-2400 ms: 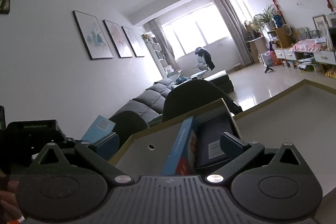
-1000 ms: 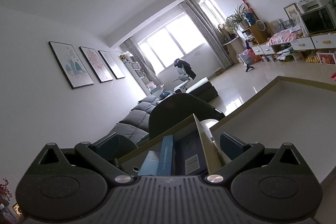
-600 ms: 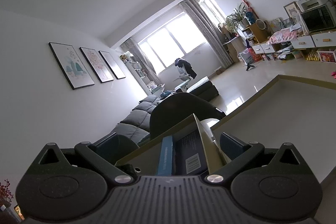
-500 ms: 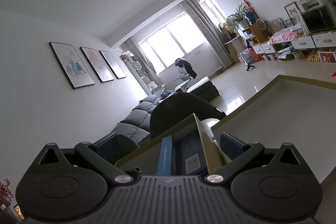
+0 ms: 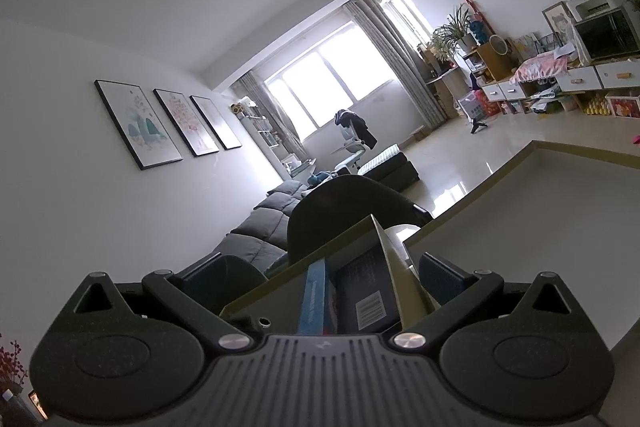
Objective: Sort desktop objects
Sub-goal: 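Lower the white bear box into the beige box and open the left gripper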
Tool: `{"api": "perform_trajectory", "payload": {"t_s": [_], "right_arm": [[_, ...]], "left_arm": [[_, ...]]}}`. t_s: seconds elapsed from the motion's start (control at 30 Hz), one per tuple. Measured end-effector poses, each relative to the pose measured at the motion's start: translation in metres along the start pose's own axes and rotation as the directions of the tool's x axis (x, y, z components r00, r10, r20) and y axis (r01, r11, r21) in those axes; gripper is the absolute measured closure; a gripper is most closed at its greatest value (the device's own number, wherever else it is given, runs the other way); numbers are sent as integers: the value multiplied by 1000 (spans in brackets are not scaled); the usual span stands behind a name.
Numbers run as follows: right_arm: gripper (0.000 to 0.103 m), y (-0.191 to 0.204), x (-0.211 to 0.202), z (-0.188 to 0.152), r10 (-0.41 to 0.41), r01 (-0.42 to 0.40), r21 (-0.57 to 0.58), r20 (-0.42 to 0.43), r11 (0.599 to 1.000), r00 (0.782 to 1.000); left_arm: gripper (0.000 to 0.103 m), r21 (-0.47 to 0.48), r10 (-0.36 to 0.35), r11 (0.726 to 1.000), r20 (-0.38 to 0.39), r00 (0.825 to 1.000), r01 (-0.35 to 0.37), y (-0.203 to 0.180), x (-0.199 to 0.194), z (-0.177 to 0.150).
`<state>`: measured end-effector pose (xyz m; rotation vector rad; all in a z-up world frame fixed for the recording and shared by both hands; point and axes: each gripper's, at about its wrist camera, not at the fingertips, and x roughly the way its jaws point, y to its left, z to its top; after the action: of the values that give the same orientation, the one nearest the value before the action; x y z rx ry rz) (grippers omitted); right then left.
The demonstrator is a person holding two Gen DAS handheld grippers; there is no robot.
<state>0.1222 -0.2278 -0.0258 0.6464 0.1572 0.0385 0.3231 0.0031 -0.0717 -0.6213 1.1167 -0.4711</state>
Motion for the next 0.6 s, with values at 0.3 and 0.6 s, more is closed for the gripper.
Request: {"api": "perform_trajectory", "payload": {"t_s": [0.3, 0.6], "right_arm": [[0, -2, -2, 0, 3, -3, 5, 4, 1000, 1000], [16, -9, 2, 14, 116, -107, 71, -129, 992, 985]], "left_arm": [[11, -69, -42, 997, 23, 999, 44, 13, 3, -6], [23, -146, -132, 980, 34, 991, 136, 23, 2, -4]]}}
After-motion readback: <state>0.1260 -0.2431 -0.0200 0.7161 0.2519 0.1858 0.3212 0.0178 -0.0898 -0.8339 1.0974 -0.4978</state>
